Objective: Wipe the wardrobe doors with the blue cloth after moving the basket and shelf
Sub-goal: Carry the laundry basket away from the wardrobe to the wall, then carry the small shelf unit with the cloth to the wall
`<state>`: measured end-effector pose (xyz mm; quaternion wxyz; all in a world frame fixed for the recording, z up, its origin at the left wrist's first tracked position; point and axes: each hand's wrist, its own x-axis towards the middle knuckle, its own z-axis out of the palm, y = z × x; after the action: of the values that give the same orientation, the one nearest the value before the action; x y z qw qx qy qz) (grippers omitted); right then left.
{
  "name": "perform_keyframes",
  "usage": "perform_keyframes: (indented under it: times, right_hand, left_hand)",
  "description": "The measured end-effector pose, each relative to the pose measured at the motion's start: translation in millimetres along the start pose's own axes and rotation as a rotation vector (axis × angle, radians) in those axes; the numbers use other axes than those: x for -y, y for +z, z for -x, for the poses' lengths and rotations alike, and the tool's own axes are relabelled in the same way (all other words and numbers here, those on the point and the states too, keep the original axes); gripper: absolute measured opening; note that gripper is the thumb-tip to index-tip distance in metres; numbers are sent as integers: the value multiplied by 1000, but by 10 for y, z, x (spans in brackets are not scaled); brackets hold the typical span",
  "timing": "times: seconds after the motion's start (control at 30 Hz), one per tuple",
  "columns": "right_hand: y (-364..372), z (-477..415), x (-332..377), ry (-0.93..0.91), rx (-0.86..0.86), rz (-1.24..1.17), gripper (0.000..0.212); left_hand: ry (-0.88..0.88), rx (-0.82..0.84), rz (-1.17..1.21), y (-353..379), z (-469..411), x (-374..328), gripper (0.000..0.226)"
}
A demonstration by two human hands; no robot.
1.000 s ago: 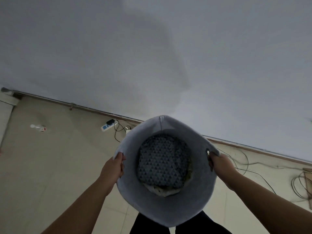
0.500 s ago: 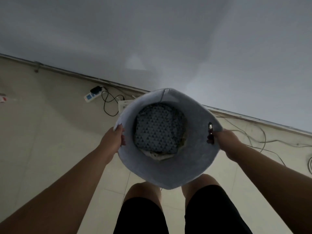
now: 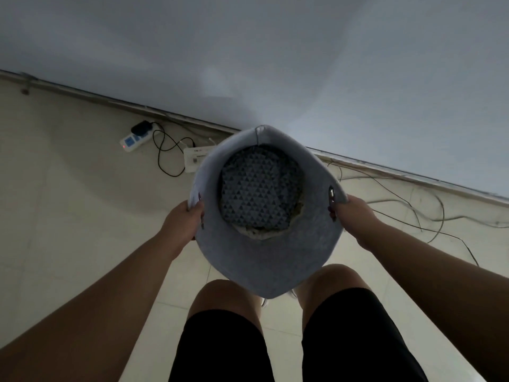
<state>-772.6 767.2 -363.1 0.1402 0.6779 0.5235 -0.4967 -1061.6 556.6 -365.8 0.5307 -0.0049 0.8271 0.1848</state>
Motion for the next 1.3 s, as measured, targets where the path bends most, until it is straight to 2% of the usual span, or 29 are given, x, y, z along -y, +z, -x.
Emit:
perform_keyframes:
  times: [0.13, 0.2, 0.33, 0.53, 0.73, 1.0, 1.2, 1.3]
  right_hand:
    - [-139, 392, 50, -16, -9, 34, 10]
    - [-290, 682, 122, 22, 18, 11, 16]
    - [-737, 1504, 410, 38, 120, -2, 17]
    - [-1211, 2715, 893, -180, 150, 211, 16]
    - [-1334, 3034, 1144, -364, 243, 547, 20]
    - [-1148, 2891, 1383, -585, 427, 926, 22]
    - [-847, 3120, 1546, -859, 536, 1297, 22]
    - [-587, 3311, 1517, -923, 592, 1442, 23]
  left_hand:
    - [80, -1, -41, -312, 252, 26, 33]
    - [101, -11, -1, -501, 514, -19, 29]
    - [148, 19, 65, -871, 1366, -146, 45]
    - [206, 12, 260, -1251, 2752, 64, 54]
    - [142, -112, 477, -1224, 3503, 605, 55]
    - [-38, -295, 847, -466, 4454, 1419, 43]
    - [-198, -531, 1072, 595, 5334, 1872, 20]
    - [-287, -635, 1214, 1218, 5756, 2092, 18]
